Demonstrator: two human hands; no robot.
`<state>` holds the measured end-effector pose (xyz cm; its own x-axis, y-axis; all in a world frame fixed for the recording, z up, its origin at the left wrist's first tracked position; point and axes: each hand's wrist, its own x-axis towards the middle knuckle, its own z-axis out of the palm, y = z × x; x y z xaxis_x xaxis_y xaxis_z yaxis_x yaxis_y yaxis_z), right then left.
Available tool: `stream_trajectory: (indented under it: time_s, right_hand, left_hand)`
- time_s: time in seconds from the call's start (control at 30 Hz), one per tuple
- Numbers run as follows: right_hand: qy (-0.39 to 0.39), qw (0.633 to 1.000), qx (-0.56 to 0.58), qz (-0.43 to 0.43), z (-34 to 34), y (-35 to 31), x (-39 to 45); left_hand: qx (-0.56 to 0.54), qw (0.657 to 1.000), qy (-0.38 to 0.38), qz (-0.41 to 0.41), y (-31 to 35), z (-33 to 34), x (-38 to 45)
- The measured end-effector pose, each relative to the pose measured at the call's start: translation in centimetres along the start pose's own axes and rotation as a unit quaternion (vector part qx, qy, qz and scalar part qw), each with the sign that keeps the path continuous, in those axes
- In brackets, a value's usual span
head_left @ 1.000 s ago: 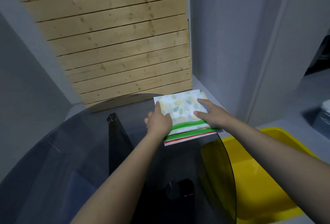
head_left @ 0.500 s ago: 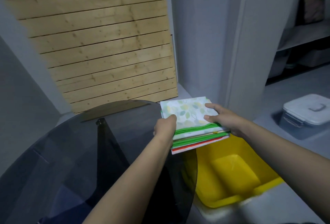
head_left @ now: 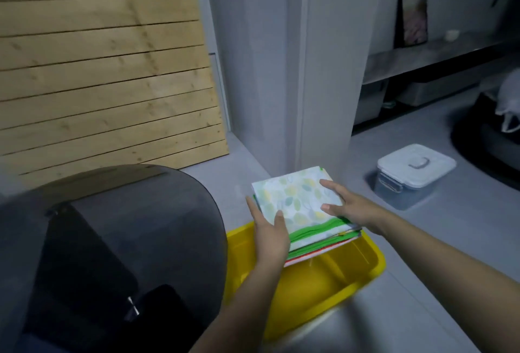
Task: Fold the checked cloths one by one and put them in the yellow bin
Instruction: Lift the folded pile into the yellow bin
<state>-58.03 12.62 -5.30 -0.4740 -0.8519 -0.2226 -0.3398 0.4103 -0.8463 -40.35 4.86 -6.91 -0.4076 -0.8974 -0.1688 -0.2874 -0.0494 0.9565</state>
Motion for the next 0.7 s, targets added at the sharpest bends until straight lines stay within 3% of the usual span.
stream_trajectory:
  time_s: [0.23, 0.43, 0.57, 0.7]
  right_hand:
    - [-0.047, 0.998, -0.037, 0.005, 3.3, 8.8, 4.8]
    - [-0.101, 0.989, -0.092, 0.050, 6.1, 14.5, 7.9]
    - [-0.140, 0.978, -0.121, 0.094, 8.0, 17.0, 9.2]
    - [-0.173, 0.954, -0.195, 0.146, 9.9, 18.8, 10.7]
  left_hand:
    - [0.077, 0.996, 0.004, 0.035, -9.5, 3.7, 3.2]
    - [0.128, 0.990, -0.054, -0.029, -15.4, 5.1, 4.9]
    - [0.207, 0.966, -0.124, -0.097, -18.6, 5.5, 6.2]
    - [0.232, 0.951, -0.146, -0.143, -21.6, 6.1, 7.6]
